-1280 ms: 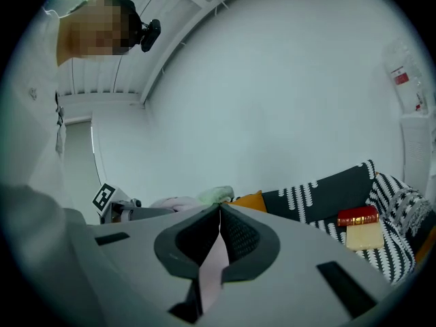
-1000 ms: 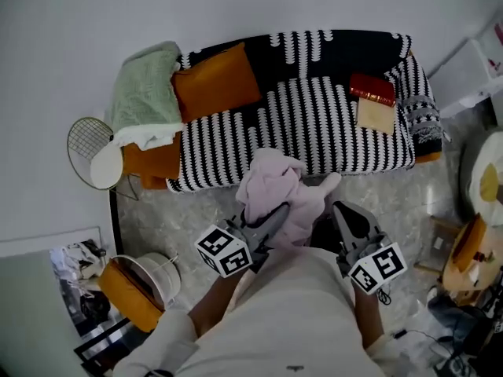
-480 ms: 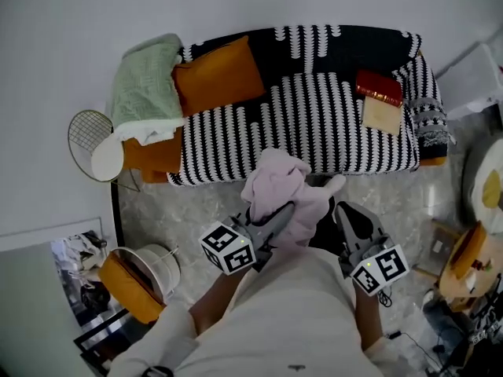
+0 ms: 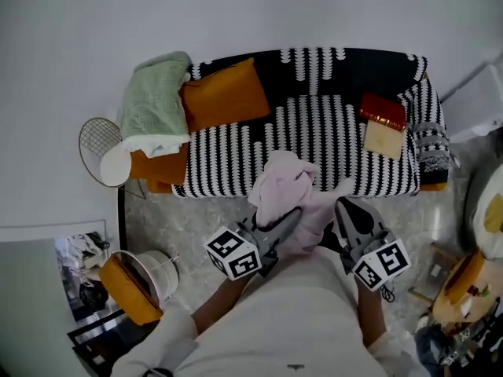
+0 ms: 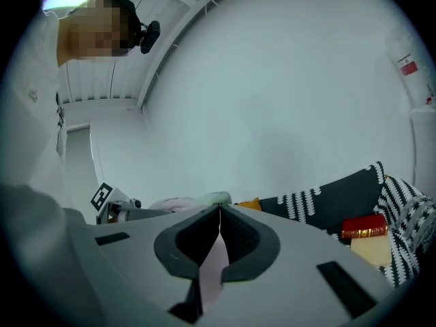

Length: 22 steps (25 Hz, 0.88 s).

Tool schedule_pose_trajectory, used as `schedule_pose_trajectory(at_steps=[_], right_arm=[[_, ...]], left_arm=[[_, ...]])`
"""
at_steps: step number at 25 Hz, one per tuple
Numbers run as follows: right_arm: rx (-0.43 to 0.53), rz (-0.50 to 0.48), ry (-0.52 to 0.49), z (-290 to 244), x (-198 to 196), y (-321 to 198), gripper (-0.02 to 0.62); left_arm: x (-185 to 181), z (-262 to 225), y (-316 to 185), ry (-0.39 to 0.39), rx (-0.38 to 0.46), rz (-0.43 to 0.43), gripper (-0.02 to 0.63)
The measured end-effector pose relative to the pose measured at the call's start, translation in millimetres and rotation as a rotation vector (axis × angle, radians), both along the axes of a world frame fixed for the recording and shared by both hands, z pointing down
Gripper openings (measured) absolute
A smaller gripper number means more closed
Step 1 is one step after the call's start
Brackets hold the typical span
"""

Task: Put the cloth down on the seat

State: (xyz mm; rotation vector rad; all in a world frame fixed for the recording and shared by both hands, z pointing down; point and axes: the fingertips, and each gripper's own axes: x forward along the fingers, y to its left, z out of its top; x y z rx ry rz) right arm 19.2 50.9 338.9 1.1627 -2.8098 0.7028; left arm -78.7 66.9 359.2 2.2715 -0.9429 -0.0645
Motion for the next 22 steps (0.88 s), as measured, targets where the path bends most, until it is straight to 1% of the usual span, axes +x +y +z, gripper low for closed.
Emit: schedule_pose_trajectory(at_steps=[5, 14, 19, 22], right_arm=[[-0.009, -0.042, 0.011, 3, 15, -28, 0.009], [-0.034, -0.098, -0.015, 12, 49, -64, 0.009], [-0.070, -0.125, -0.030, 24, 62, -76, 0.009], [-0.101, -0.141, -0.035, 31, 67, -79, 0.009]], left_arm=[[18, 2, -21, -0.005, -0.013, -0.027, 0.164], [48, 9, -50, -0.016, -0.045, -0.107, 0.166], [63, 18, -59, -0.037, -0.071, -0.138, 0.166], [70, 22, -61, -0.034, -0.097, -0.152, 0.166]])
